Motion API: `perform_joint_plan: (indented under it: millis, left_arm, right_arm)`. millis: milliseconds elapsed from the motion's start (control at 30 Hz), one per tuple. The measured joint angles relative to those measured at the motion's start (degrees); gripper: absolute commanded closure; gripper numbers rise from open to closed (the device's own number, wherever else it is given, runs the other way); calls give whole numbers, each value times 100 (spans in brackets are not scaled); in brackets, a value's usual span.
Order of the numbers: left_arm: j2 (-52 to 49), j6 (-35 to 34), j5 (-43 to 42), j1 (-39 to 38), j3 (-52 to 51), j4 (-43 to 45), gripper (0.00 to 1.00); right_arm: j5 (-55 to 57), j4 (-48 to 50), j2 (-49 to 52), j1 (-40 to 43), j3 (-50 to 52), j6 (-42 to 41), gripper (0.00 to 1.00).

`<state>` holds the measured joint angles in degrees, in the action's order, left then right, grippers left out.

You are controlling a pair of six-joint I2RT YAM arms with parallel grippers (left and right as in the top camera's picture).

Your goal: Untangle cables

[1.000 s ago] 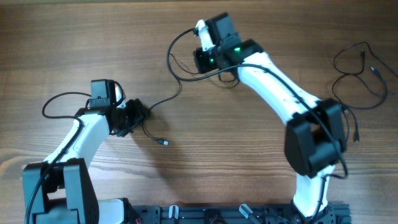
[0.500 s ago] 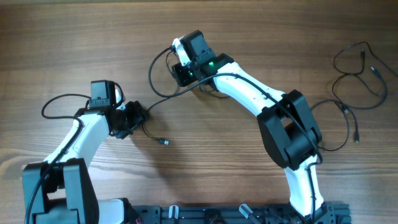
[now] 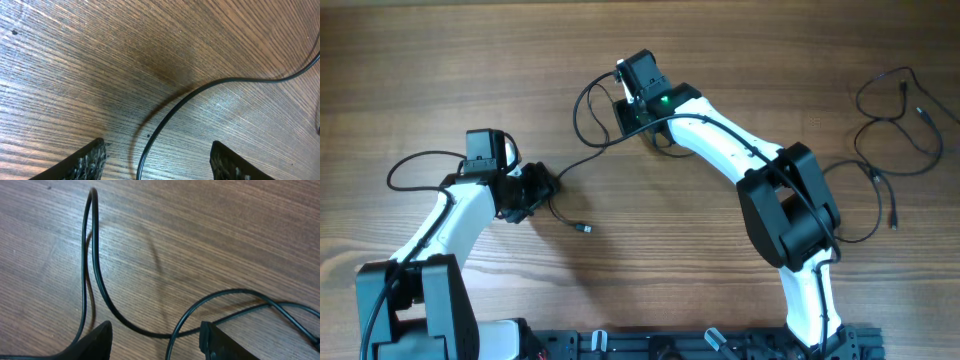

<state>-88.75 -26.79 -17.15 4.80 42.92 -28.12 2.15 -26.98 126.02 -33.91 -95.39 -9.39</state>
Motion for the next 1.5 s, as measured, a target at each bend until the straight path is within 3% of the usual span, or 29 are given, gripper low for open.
perform_joint_plan:
  millis: [200, 1067, 1133, 1200, 1300, 1367, 1500]
  left_arm:
    - [0, 0, 0, 0, 0, -2, 31]
    - [0, 0, 0, 0, 0, -85, 31]
    - [0, 0, 0, 0, 0, -85, 31]
    - [0, 0, 0, 0, 0, -85, 31]
    - [0, 0, 0, 0, 0, -85, 31]
    - [0, 0, 0, 0, 0, -85, 31]
    - [0, 0, 15, 0, 0, -87, 30]
  right_arm:
    - [7, 442, 184, 0, 0, -44, 42]
    - [199, 476, 575, -2, -15, -1102, 43]
    - [188, 461, 577, 0, -28, -1163, 52]
    - [74, 407, 577, 2, -37, -1198, 75]
    - [-372, -140, 577, 24, -153, -1248, 91]
    - [-560, -623, 566, 26, -240, -1268, 96]
    - [-903, -1502, 448, 26, -262, -1200, 96]
